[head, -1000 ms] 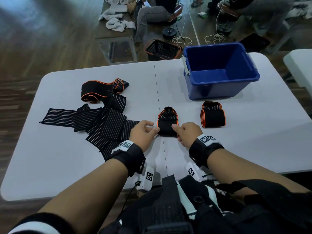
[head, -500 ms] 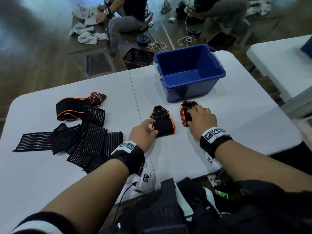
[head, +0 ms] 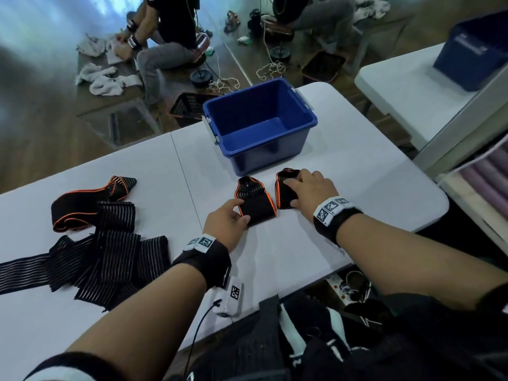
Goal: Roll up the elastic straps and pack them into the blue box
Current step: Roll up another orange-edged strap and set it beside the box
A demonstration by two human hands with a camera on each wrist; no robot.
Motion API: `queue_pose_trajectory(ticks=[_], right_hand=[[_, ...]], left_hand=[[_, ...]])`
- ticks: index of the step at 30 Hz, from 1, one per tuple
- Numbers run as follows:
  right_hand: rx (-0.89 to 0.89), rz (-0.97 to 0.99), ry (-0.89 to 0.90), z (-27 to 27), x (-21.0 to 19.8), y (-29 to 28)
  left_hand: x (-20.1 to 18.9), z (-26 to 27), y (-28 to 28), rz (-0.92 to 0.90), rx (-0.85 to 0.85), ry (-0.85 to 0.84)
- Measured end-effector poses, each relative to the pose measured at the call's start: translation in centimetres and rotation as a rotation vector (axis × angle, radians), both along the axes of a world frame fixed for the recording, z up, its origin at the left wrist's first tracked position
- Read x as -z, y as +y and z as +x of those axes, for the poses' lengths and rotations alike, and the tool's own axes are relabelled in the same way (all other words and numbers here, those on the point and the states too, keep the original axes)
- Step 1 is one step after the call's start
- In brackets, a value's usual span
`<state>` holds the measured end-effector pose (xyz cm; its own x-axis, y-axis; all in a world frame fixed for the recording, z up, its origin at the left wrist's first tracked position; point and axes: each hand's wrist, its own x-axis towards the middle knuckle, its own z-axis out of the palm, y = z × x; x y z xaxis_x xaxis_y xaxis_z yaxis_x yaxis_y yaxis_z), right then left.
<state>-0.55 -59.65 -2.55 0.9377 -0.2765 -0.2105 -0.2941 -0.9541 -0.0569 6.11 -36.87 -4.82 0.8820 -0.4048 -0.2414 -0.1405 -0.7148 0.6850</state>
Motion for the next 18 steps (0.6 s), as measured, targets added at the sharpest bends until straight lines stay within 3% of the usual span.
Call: queue_pose_trajectory(ticks=[6, 18], right_hand=[[-0.029, -0.053, 0.029, -0.5, -0.8, -3.5], [-0.054, 0.042, 0.050, -1.2, -1.5, -9.0]], left_hand=[[0.3, -0.4, -1.5, 0.016, -0.031, 0.011], [0.1, -2.2, -6.2, 0.029, -0.106, -0.003]])
